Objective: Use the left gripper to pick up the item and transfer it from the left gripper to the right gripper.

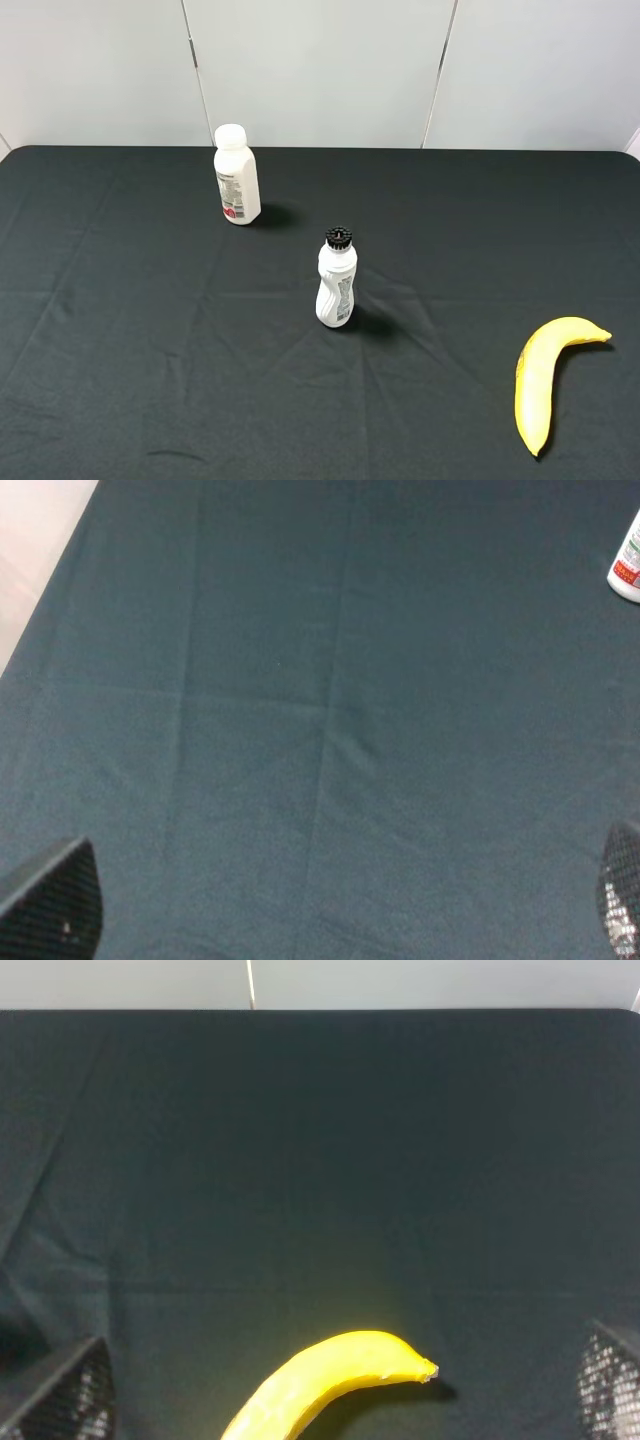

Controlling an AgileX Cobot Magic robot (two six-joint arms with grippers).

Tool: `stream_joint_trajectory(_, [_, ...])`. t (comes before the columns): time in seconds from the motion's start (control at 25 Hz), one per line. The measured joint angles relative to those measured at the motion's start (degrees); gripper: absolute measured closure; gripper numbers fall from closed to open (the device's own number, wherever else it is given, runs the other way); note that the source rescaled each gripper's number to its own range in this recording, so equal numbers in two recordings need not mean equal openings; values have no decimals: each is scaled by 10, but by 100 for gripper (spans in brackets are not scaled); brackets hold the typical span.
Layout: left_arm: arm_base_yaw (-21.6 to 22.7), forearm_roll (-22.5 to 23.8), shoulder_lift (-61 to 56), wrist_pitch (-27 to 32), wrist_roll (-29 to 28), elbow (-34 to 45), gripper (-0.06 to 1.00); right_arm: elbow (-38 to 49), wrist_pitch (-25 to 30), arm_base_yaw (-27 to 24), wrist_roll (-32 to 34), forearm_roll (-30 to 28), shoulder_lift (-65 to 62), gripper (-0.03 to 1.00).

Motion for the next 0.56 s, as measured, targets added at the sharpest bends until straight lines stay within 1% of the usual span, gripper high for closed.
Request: stream_joint_trajectory(0.56, [0,0,0,0,0,0,-6,0,-1,0,0,1,0,-3])
